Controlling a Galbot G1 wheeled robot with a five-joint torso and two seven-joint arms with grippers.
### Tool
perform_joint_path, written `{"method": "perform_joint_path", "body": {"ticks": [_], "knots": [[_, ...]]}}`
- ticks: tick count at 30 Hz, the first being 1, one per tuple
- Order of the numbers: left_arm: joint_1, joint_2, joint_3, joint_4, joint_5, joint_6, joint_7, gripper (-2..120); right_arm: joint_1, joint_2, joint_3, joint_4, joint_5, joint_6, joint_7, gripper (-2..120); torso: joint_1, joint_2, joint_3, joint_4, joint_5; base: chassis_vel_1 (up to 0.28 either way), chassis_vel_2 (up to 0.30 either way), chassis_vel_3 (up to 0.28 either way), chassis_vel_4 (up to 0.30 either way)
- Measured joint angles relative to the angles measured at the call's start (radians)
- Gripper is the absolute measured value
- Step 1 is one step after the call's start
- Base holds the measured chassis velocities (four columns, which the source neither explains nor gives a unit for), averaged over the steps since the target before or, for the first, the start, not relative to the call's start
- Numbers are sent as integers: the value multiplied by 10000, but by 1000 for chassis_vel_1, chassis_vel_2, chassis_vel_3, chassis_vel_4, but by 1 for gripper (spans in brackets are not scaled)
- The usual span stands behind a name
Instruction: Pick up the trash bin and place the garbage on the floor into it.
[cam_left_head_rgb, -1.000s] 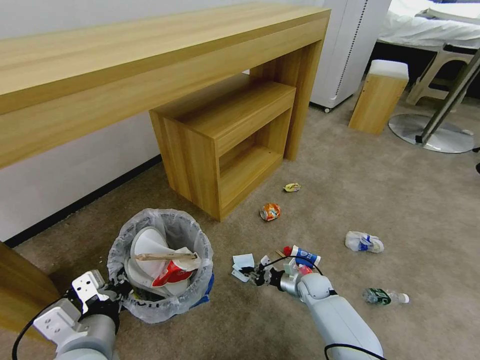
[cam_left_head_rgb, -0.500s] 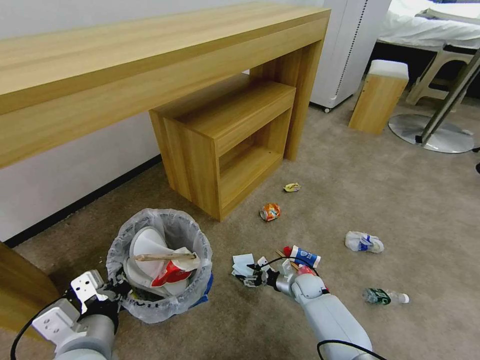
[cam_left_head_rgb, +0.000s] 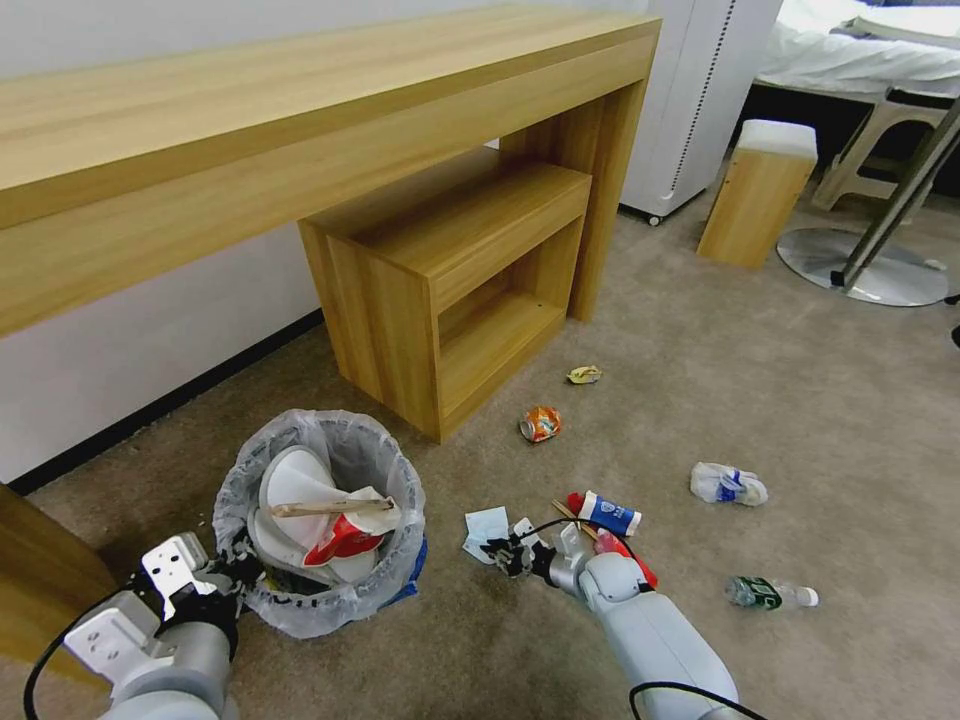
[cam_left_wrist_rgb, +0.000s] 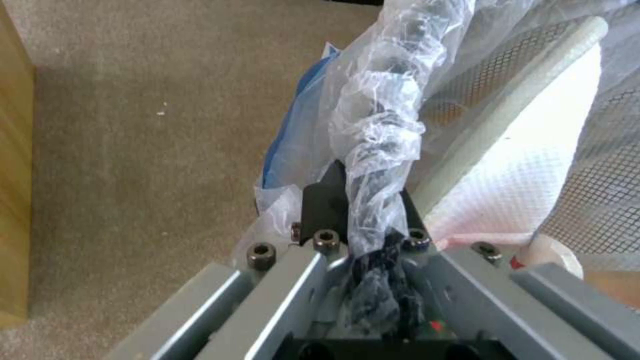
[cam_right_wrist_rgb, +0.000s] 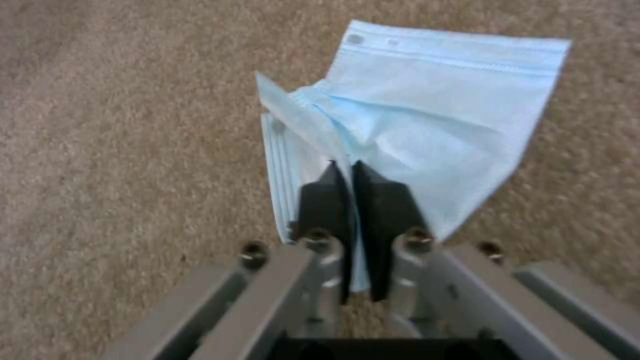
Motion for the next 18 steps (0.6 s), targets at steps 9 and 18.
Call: {"method": "perform_joint_path", "body": {"ticks": [9,18], "knots": [[20,-11,57,16,-1,0,7,1,-935,-765,-365,1846,982,240,1219,0,0,0,0,-1,3,0,0,0,0],[165,-58,269,24,42,-6,19,1,-1989,-1700,407,5986,4056,2464,-1948,0,0,0,0,-1,-1,0,0,0,0]]}}
